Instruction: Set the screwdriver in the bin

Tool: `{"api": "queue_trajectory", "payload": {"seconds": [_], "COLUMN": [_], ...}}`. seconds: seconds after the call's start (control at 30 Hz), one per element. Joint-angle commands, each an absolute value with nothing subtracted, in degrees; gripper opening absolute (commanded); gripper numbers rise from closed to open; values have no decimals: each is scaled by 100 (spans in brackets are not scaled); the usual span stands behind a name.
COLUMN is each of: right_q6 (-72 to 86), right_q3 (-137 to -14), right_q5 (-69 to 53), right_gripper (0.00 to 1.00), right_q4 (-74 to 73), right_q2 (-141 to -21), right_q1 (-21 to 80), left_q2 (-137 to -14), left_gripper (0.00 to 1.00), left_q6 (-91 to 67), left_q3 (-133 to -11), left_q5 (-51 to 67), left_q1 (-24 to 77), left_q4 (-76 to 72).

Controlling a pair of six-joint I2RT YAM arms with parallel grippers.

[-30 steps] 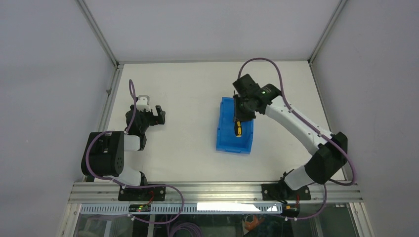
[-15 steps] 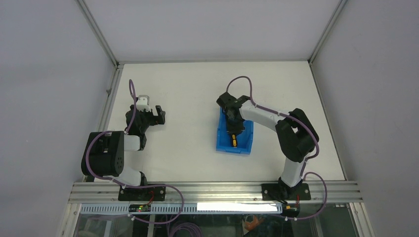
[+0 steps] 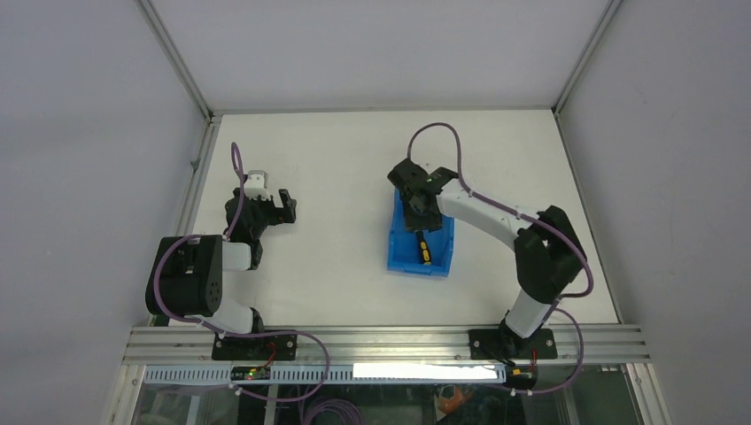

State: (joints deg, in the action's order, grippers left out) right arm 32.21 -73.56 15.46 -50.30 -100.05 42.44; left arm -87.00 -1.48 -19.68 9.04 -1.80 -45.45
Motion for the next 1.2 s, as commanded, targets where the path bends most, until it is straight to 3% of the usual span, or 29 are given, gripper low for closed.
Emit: {"api": "queue_trajectory", "payload": {"seconds": [0.0,0.1,0.17,0.2,0.27,0.67,0.93,1.17], "right_q6": [3176,2900,2662,2556,2243,1910,2605,2235], "right_q3": [-7959,-8160,-8208,-8183,-7977,-5406,-3591,-3260], "right_q5": [2120,2404,2624,2726,2972,2673,2324,2318], "right_gripper": [46,48,61,90,99,99,99,99], "right_q4": [-5436,-5619,-5634,-5612,-5448,-4080,-2570,-2059], "right_q2": [-8919,-8369,-7984,-7771,-7283,-5387,-4975,-4718], "right_q1": [4299,4291,4249,4210,4073,1967,1865,1857], "left_q2": [-8631,-8631,-8631,-8631,-8628,-8631,-8629,-8631], "left_gripper": [99,99,99,99,99,99,99,99], "left_q6": [-149,-149,-149,-149,-149,-149,-149,-149], "left_q3": [-2065,-2067,-2067,-2068,-2065,-2066,-2065,-2066], "left_q5": [932,932,927,931,934,934,936,932], "left_q1": [-123,-123,-130,-126,-131,-129,-130,-123], "left_q4": [-4866,-4865,-4862,-4861,-4863,-4862,-4868,-4860]}}
